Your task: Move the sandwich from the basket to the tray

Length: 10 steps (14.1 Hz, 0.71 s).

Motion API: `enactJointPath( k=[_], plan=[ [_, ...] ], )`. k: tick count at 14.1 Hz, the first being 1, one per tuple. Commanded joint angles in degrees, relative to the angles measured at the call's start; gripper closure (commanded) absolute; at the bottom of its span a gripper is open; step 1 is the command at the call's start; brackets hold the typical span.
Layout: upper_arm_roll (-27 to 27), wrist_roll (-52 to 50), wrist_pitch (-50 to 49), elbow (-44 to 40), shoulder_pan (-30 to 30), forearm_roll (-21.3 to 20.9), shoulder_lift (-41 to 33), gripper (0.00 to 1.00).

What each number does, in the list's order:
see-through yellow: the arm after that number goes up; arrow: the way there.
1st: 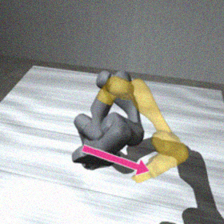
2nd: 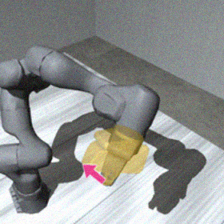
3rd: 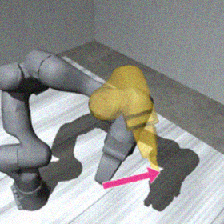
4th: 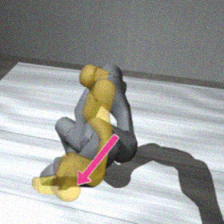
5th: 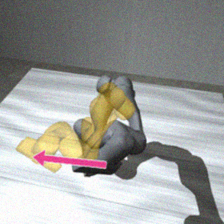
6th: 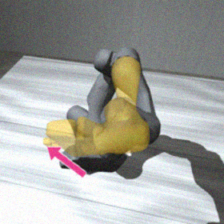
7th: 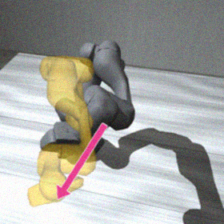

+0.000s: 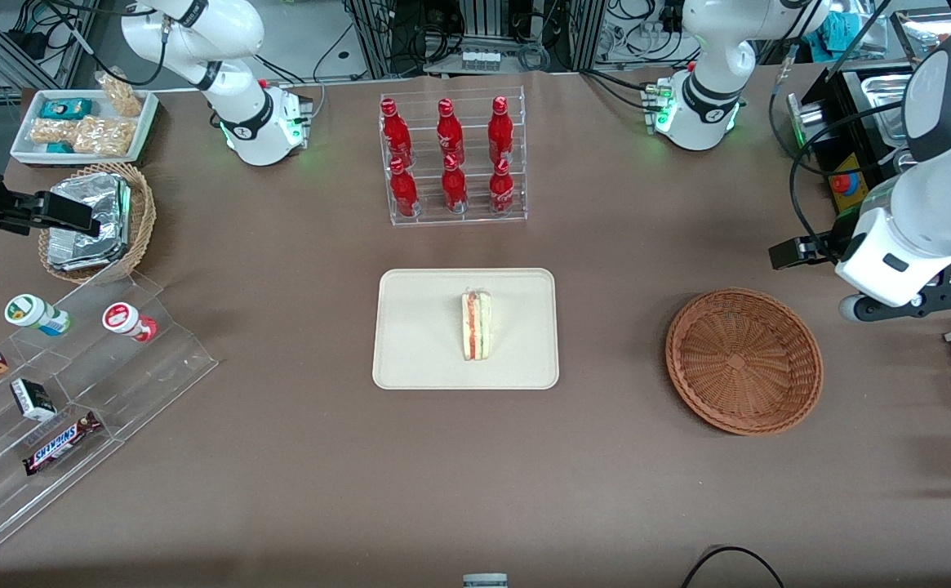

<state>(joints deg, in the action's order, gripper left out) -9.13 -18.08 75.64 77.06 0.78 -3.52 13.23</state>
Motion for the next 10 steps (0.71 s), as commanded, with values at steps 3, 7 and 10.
enactJointPath(
  k=[3, 7, 10],
  plan=[
    [-1.2, -0.5, -0.4, 7.5, -4.1, 0.7, -7.9, 0.0],
    [-10.4, 2.7, 2.5, 12.8, -13.3, 1.1, -12.4, 0.0],
    [-10.3, 2.7, 2.6, 10.7, -13.3, 1.8, -11.0, 0.0]
  ],
)
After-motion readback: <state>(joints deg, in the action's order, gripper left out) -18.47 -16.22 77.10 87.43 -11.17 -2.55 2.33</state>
